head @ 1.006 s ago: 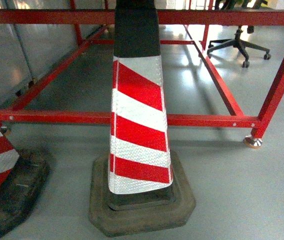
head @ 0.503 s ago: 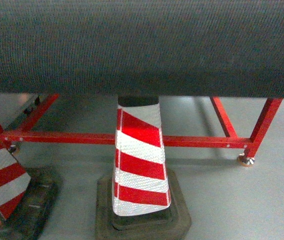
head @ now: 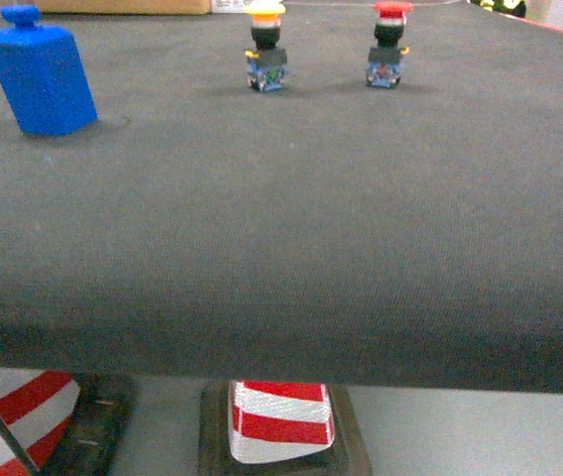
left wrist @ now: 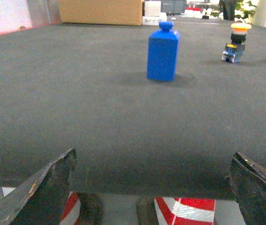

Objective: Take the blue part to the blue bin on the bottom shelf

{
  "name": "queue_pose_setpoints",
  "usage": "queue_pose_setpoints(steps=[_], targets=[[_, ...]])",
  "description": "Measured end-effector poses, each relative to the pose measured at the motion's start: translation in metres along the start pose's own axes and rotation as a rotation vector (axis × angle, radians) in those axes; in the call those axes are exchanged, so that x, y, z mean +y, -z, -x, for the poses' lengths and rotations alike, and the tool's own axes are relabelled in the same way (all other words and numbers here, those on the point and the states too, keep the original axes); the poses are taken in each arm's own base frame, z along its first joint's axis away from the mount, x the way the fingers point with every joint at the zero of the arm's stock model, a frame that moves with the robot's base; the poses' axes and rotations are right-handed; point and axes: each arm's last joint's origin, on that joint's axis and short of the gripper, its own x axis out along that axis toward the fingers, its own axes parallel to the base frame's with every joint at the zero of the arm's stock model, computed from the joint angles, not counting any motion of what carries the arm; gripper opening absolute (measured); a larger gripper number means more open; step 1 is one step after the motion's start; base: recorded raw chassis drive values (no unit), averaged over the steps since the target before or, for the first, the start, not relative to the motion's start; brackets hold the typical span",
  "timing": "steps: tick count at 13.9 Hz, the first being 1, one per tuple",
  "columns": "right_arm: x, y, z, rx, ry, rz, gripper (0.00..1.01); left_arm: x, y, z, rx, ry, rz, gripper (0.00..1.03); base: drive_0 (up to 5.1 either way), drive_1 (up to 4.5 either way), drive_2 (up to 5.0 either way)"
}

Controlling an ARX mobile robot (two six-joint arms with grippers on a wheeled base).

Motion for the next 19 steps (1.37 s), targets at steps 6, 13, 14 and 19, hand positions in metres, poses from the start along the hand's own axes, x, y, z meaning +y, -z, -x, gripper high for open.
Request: queue_pose_setpoints(steps=[6,13,14,19], targets=[[0.0000,0.0000,0.0000,0.000,0.000,0.000,0.98,0.0000,0.0000,0.0000,0.000,0.000,0.000,0.98,0.0,0.00,0.0],[0.0000,-0.0001,0.0000,-0.001,0.000,-0.001,0.98,0.0000,0.0000,0.0000,0.000,0.001,0.000,0.98,0.0,0.00,0.0],[0.0000,-0.0001,0.0000,-0.001,0.000,-0.001,0.98,0.0000,0.0000,0.0000,0.000,0.001,0.000,0.98,0.0,0.00,0.0],[0.0000,-0.0001,0.0000,-0.001,0.002,-0.002,0.98,-0.0025,0.0049,-0.0032,0.162,-0.040,0.008,0.98,0.0,0.00,0.0]])
